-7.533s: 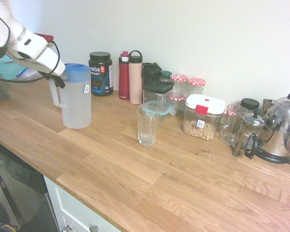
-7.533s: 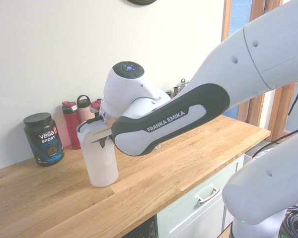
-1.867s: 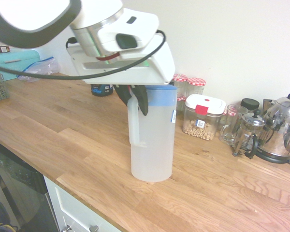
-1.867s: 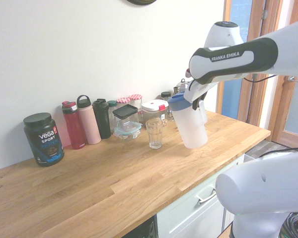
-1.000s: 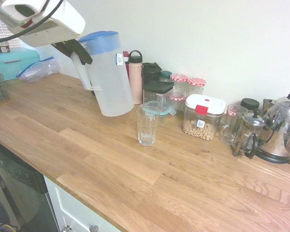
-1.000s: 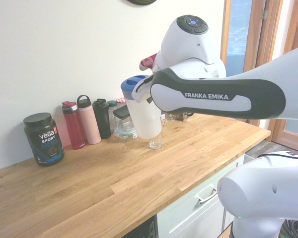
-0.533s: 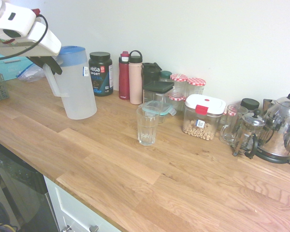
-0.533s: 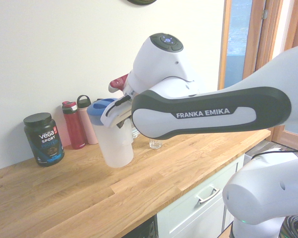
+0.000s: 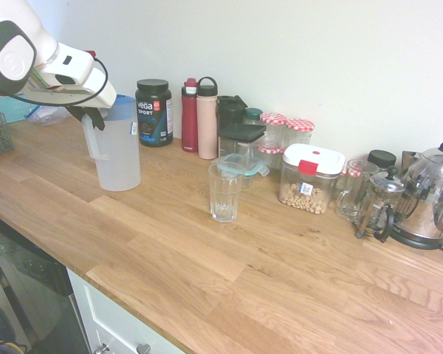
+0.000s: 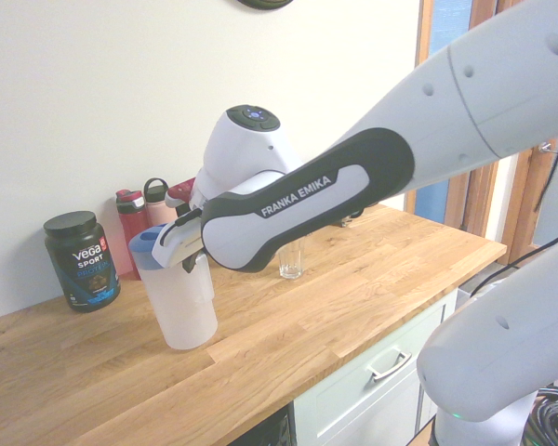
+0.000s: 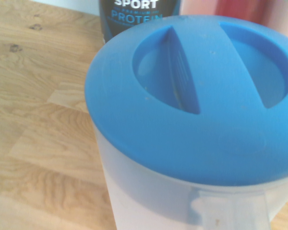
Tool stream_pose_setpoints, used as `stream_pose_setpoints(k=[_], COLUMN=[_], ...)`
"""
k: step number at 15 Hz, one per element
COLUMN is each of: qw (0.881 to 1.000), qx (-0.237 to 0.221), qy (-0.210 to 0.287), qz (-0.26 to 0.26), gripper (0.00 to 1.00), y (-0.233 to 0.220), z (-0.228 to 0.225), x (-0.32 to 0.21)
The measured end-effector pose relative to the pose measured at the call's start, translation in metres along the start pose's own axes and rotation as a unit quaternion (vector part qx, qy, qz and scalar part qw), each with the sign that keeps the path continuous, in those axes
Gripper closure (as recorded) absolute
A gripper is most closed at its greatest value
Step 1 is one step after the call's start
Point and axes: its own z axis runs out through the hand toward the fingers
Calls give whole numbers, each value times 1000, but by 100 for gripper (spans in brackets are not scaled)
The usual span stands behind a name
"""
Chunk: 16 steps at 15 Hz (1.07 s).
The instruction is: Pour me some water
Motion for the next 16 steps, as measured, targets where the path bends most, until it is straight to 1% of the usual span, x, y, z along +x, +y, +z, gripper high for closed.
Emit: stream_pose_setpoints(k=[3,4,13,15,16], qw=[1000,1000,1000,999,998], qx=[-2,-4,-13,-27,-42], qy=[-5,-10,-22,-32,-45], qz=[3,4,-3,-5,-7], gripper=[100,0,0,0,0], y=[-10,-11,-14,-12,-12], z=[17,21,25,27,26], x=[6,5,1,-2,-4])
